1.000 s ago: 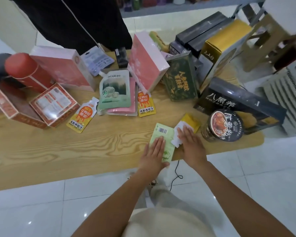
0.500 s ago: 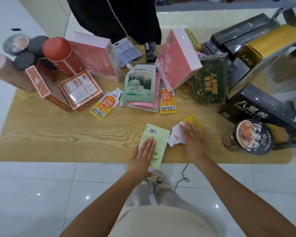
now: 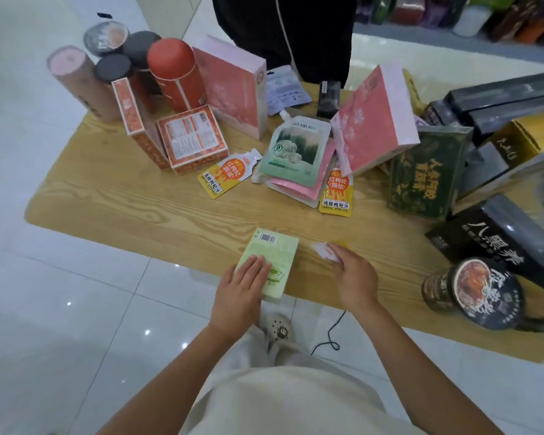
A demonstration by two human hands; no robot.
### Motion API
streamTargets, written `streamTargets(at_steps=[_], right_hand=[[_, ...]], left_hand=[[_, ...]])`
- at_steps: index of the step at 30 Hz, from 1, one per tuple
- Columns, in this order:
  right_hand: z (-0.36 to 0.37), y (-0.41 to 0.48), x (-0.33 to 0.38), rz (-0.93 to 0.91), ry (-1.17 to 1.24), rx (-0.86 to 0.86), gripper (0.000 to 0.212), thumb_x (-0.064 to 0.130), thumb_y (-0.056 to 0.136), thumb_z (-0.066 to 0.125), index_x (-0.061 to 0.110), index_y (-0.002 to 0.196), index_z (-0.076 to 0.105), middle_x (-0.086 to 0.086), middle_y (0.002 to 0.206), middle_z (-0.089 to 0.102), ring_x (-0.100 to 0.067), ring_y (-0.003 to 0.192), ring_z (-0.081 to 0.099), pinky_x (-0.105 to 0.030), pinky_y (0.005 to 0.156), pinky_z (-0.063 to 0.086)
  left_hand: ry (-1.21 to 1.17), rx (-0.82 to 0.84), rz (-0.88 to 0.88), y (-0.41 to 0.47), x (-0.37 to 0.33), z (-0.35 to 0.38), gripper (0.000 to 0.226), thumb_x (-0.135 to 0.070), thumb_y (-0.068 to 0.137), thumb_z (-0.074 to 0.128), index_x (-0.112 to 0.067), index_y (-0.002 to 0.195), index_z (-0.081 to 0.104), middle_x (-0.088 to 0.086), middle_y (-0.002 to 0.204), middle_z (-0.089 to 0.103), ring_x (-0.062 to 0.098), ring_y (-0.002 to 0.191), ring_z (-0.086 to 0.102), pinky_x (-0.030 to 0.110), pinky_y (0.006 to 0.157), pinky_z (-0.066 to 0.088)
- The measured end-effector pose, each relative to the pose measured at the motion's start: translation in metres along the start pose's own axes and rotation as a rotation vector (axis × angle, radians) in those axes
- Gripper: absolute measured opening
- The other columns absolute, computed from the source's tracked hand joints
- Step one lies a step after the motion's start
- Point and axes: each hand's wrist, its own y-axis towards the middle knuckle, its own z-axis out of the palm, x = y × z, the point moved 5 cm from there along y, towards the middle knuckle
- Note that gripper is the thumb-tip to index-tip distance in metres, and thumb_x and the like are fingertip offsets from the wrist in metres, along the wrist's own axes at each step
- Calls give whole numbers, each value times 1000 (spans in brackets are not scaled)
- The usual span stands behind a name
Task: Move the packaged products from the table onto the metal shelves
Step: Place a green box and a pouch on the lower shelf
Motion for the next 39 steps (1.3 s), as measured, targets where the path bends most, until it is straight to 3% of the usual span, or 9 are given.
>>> streamTargets(at_steps=[3,7,9,15,21,27,33,36,39], right_hand=[[-7,15,29,78,138,72,26,25,97,53,16,116,68,-8,99,72,-27,85,66,-30,62,42],[-4,27,80,36,296,207,28,24,96,55,11,117,67,-10,103,72,-27,92,66,-36,79,52],[3,29,107,-13,297,298,28,24,96,56,9,117,67,-10,105,71,-25,94,66,-35,81,52],[31,19,186,-169,254,479,30,24,94,59,5,116,67,-11,109,70,-25,99,66,-41,90,51],[65,-7,278,-327,225,655,27,25,92,61,9,112,69,-6,103,71,-21,93,67,-37,86,54],[114,-73,390,-561,182,858,6,25,93,61,21,92,66,2,88,68,-14,81,66,-20,64,49],[178,-176,479,-799,102,1042,14,30,93,60,19,97,66,-2,95,71,-17,84,69,-27,74,56],[211,-235,508,-882,73,1148,15,32,92,61,19,97,66,-3,95,71,-20,85,70,-35,81,57],[241,-300,526,-994,12,1263,13,33,91,61,21,93,65,-1,90,69,-20,81,69,-32,78,56]], left_hand=[[-39,-137,-81,-8,8,-28,43,-3,72,52,-6,112,65,10,114,69,27,106,65,43,85,55],[-76,-230,-271,-22,19,-65,37,0,68,55,-9,101,70,5,97,71,25,87,68,32,73,55],[-122,-276,-380,-31,29,-83,40,-5,65,67,-16,103,64,1,92,71,22,81,65,34,83,48],[-357,-390,-828,-75,59,-132,43,-16,77,76,-20,117,59,-12,102,60,11,89,57,23,73,41],[-409,-684,-970,-136,88,-185,35,-21,78,77,-25,108,59,-7,109,63,7,90,58,26,67,54],[-405,-932,-1180,-239,122,-222,25,-22,77,78,-26,99,65,-14,101,65,-4,81,58,20,65,52],[-296,-1146,-1373,-354,132,-250,22,-19,78,77,-23,97,67,-15,91,62,-8,78,56,9,63,45],[-173,-1217,-1485,-419,121,-253,24,-19,77,78,-19,100,70,-14,91,63,-2,78,58,12,65,47],[-79,-1325,-1640,-480,93,-250,25,-21,77,78,-20,100,70,-14,94,63,3,79,58,23,70,50]])
